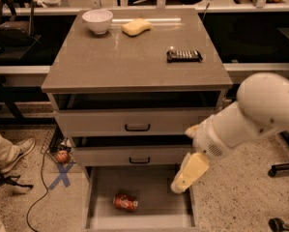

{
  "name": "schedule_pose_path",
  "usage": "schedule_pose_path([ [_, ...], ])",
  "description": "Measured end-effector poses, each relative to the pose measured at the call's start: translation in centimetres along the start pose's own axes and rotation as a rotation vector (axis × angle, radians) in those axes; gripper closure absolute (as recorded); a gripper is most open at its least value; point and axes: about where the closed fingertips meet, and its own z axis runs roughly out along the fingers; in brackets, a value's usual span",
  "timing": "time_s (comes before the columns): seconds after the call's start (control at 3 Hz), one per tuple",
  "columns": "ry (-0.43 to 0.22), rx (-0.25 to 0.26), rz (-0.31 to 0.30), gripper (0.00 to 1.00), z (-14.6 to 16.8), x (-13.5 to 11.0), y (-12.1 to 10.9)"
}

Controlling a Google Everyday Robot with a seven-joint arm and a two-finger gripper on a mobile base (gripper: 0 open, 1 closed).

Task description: Pick coke can from bottom drawer and place on counter

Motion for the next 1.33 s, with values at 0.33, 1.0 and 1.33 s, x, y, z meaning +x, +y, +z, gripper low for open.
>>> schedule_pose_path([
  [0.33,-0.003,-0.001,0.01,0.0,1.4,0.5,0.1],
  [1.0,-0.01,-0.015,0.051,0.0,4.2,1.6,-0.4],
  [1.33,0.009,-0.051,0.1,0.0,12.8,4.9,-0.7],
])
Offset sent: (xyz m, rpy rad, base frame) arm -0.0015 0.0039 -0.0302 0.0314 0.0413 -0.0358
